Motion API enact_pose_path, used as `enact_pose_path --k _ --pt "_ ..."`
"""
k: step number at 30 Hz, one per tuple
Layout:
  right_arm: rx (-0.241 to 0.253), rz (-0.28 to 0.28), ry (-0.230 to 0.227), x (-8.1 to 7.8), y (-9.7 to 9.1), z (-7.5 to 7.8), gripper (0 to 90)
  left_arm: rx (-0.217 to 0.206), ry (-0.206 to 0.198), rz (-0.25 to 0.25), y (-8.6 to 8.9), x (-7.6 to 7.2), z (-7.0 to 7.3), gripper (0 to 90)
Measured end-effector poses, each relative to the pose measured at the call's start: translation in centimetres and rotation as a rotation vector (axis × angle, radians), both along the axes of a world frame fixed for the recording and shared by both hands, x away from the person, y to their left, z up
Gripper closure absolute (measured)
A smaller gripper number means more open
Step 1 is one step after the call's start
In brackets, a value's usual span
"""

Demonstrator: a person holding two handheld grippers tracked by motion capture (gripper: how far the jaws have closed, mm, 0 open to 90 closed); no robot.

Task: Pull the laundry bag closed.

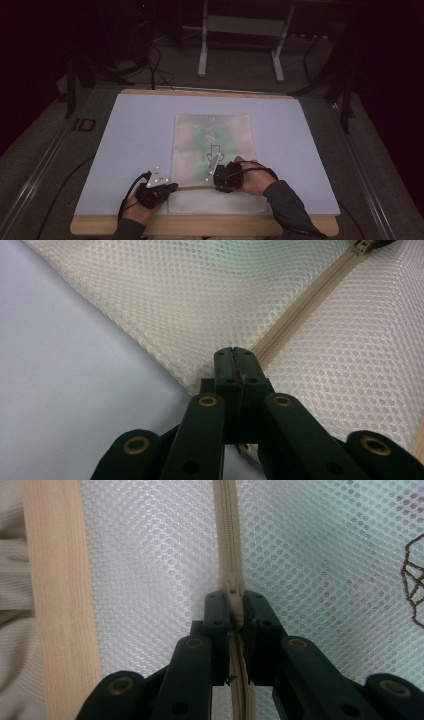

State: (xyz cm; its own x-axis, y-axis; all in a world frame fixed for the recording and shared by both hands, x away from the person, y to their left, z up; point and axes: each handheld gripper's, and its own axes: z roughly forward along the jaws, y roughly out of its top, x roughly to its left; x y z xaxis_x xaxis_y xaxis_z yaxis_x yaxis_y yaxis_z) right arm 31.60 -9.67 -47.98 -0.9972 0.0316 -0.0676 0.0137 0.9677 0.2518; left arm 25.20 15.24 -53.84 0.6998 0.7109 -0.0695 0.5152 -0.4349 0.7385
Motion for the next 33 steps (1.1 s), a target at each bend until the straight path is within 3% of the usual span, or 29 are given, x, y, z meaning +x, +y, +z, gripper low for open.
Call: enact_pose_path --k 12,14,17,19,33 --pt "0.006 -0.002 -0.003 -0.1 -0.3 0.1 82.3 0.001 0.0 0.0 0.0 0.0 0.0 89.5" --pt "-0.012 -0.001 -0.013 0.0 -0.4 0.1 82.3 0.0 0.001 0.0 0.0 0.0 0.0 89.5" --pt "0.009 -0.01 -0.004 0.0 -0.8 0.3 82.3 0.0 0.001 -0.001 0.0 0.0 0.0 89.5" --pt "-0.008 -0.006 -0.014 -0.1 -0.8 0.3 82.2 0.0 0.001 0.001 0.0 0.0 0.0 89.5" --pt "0.012 -0.022 -0.009 -0.1 -1.8 0.5 82.2 0.0 0.001 0.002 0.0 0.0 0.0 89.4"
